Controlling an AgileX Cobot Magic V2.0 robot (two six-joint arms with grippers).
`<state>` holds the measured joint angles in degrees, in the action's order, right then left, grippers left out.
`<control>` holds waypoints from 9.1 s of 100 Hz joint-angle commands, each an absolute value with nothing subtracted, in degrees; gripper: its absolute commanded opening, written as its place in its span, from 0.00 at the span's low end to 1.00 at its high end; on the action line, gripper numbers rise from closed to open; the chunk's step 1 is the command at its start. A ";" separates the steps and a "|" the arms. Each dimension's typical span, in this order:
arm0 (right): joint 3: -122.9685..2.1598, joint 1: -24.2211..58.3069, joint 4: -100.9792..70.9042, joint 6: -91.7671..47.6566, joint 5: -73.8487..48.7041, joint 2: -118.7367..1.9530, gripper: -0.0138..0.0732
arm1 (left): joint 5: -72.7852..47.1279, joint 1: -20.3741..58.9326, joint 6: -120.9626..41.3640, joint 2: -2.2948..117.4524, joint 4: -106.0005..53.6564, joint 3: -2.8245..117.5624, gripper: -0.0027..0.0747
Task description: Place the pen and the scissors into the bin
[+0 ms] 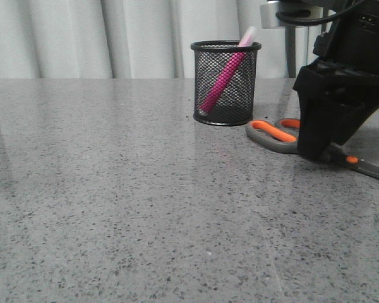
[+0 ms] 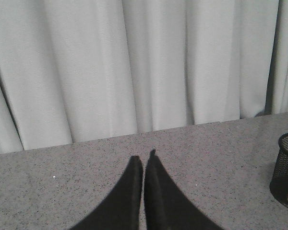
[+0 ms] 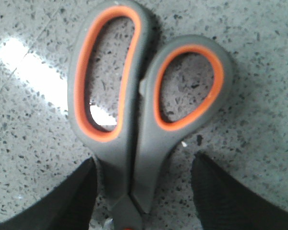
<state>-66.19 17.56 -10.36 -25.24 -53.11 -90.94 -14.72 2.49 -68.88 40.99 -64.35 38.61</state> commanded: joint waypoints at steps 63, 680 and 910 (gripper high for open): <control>-68.04 17.69 -10.76 -25.34 -53.43 -89.03 0.61 | -12.90 2.42 -68.27 40.93 -66.49 40.23 0.01; -6.11 16.32 -24.30 -31.95 21.29 -10.06 0.07 | -3.96 2.42 -69.33 3.70 -75.86 9.96 0.01; -6.01 16.32 -24.30 -31.95 21.14 -10.16 0.07 | 2.00 2.42 -2.21 -2.14 -0.62 -2.68 0.01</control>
